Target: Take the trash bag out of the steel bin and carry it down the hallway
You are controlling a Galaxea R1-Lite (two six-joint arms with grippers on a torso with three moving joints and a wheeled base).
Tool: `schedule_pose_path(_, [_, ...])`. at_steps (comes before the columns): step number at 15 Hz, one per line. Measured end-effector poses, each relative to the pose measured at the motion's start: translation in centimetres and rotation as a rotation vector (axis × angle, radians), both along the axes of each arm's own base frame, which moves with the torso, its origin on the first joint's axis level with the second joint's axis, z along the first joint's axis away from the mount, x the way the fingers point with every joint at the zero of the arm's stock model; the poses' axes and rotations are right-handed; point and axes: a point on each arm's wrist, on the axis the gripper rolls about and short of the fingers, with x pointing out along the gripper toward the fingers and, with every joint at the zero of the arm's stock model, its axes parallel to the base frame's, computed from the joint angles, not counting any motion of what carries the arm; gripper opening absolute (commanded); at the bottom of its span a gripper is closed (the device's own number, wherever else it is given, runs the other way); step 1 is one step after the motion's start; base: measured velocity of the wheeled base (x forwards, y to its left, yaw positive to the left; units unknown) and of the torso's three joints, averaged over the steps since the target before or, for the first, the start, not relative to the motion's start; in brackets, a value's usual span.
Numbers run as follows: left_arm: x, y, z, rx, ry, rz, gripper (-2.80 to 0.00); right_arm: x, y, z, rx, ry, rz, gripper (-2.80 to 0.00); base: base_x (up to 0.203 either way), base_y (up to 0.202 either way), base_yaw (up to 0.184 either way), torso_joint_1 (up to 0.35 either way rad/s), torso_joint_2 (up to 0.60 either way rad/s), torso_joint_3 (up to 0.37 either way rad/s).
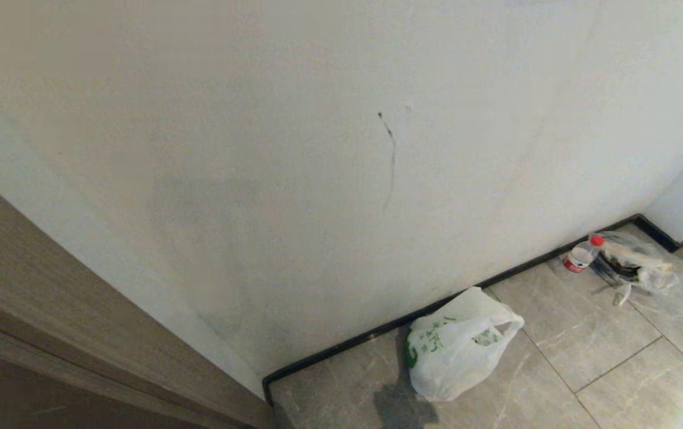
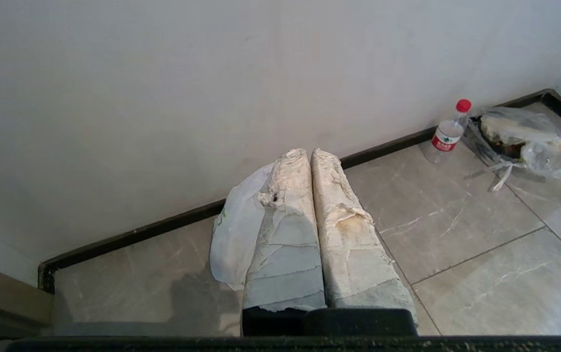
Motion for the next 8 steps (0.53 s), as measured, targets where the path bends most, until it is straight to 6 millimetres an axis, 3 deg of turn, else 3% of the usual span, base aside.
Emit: schedule_pose_path(8, [0.00, 0.00, 0.00, 0.000, 0.000, 0.000, -2.80, -0.01, 0.00, 0.01, 0.000, -0.002, 0.001, -2.80, 0.000, 0.000, 0.000, 0.000, 0.00, 0.000])
